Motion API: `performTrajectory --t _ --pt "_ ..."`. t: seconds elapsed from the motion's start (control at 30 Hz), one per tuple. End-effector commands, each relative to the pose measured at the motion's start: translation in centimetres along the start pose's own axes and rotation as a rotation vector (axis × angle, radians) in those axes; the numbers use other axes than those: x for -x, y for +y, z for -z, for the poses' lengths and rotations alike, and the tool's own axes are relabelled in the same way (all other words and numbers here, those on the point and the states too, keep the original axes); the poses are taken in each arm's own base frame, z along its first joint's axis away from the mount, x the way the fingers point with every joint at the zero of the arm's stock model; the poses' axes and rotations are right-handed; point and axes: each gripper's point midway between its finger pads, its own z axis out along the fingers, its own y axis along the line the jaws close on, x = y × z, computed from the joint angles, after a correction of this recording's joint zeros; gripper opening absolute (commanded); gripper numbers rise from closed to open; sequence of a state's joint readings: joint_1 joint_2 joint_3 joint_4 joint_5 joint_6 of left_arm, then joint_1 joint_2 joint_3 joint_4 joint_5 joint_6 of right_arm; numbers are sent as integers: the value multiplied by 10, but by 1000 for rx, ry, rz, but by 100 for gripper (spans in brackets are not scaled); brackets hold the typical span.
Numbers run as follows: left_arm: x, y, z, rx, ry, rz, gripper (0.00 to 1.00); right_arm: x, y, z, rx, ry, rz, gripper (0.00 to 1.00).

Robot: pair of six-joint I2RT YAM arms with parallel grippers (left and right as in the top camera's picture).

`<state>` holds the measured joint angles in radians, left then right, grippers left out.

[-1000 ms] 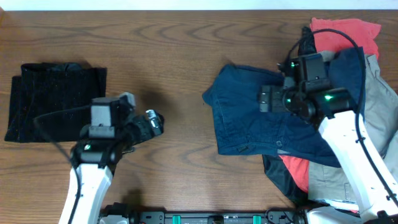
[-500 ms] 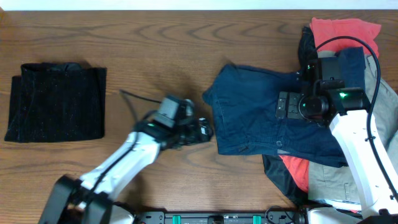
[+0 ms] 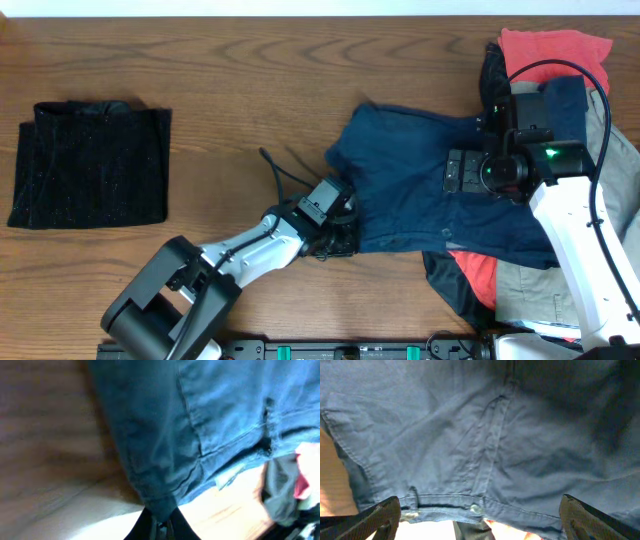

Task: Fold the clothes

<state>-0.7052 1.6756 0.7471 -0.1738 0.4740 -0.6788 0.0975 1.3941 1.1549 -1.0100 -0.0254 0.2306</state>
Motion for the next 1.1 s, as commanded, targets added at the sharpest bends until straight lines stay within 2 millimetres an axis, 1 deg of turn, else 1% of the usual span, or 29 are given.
performTrajectory --t 0.0,0.07,0.13,0.17,0.23,0.27,0.37,0.43,0.47,0.53,0.57,0.6,0.63,0.7,0.73,0.8,0.83,0.9,0.97,1.03,1.07 --pt "14 13 26 27 -20 -41 6 4 -5 3 -15 -14 -20 99" --pt "24 19 52 44 -34 -45 6 4 -6 3 -18 -13 -19 99" --pt "44 17 88 42 -88 -60 6 4 -6 3 -20 -13 -20 99" --pt "65 12 117 30 -154 -72 6 4 -6 3 -20 -14 -20 99" --pt "101 1 163 -1 -290 -74 6 4 -6 3 -20 -14 -20 99" --pt "122 -5 188 -20 -375 -77 6 4 -6 3 -20 -14 -20 99" --pt "172 -24 246 -78 -580 -86 6 4 -6 3 -19 -13 -20 99" --pt "191 -40 271 -131 -670 -98 6 3 -6 3 -20 -9 -20 99" --pt "194 -50 278 -165 -690 -127 6 2 -6 3 -21 -6 -20 99" --pt "191 -71 281 -249 -679 -189 6 0 -7 3 -23 0 -20 99" --pt "187 -77 278 -268 -659 -203 6 0 -7 3 -23 1 -20 99" --pt "181 -77 272 -261 -628 -206 6 0 -7 3 -23 1 -20 99" --pt "175 -74 265 -235 -601 -220 6 0 -7 3 -23 1 -20 99" --pt "164 -51 251 -122 -542 -212 6 -1 -7 3 -25 6 -19 99" --pt "159 -34 246 -42 -520 -183 6 -2 -8 3 -28 11 -19 99" --pt "151 12 245 166 -495 -91 6 -3 -13 3 -54 14 -20 99" --pt "148 38 249 282 -497 -41 6 -4 -17 3 -78 14 -20 99" --pt "149 77 267 456 -532 34 6 -3 -23 4 -116 9 -20 99" --pt "158 102 288 551 -602 89 6 -3 -26 4 -133 5 -21 99" --pt "172 116 308 574 -689 127 6 -2 -27 4 -137 3 -36 99" --pt "182 121 320 567 -748 142 6 -3 -27 4 -135 3 -39 99"
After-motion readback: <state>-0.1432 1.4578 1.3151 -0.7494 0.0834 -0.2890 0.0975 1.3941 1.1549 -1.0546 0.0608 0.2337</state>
